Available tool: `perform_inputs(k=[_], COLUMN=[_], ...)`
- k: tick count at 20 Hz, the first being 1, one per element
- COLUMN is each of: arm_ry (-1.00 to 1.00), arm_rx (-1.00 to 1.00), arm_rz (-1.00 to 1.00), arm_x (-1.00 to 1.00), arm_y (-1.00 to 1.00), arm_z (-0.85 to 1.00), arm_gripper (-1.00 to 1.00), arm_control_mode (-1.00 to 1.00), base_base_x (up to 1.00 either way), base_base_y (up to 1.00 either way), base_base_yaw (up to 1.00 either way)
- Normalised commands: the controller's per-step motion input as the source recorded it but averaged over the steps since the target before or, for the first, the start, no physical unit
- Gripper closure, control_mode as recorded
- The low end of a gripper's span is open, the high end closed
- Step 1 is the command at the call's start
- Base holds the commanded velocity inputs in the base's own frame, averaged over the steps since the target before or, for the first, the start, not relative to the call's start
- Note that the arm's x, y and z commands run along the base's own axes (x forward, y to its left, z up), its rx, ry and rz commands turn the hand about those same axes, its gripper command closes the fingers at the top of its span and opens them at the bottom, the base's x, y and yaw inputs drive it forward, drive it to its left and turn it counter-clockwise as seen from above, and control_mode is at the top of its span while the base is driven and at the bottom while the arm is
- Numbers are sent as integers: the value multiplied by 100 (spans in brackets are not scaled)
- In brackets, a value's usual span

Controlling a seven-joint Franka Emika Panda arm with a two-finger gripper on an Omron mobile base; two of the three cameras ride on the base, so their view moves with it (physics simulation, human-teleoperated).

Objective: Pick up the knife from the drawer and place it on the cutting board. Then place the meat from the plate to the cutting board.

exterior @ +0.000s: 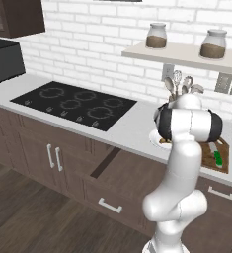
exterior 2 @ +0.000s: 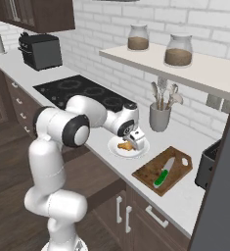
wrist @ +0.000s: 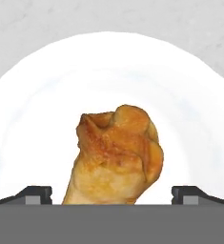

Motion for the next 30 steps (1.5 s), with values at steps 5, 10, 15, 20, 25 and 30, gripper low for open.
perform_inputs(k=[5, 10, 15, 20, 25, 30], arm_ry=[3, 0, 0, 0, 0, -1], arm_rx=[0, 0, 0, 0, -1, 1], arm_rz=[-1, 0, 0, -1, -3, 0], arm_x=[1, 2, 2, 0, -15, -74], arm_y=[9, 11, 10, 2, -16, -56], arm_z=[-33, -24, -14, 1, 30, 39], arm_gripper=[-100, -100, 100, 100, 100, 100], arm_control_mode=[-100, -100, -100, -100, -100, -100], base_base_x=[0, 0, 0, 0, 0, 0], base_base_y=[0, 0, 0, 0, 0, 0], base_base_yaw=[0, 0, 0, 0, 0, 0])
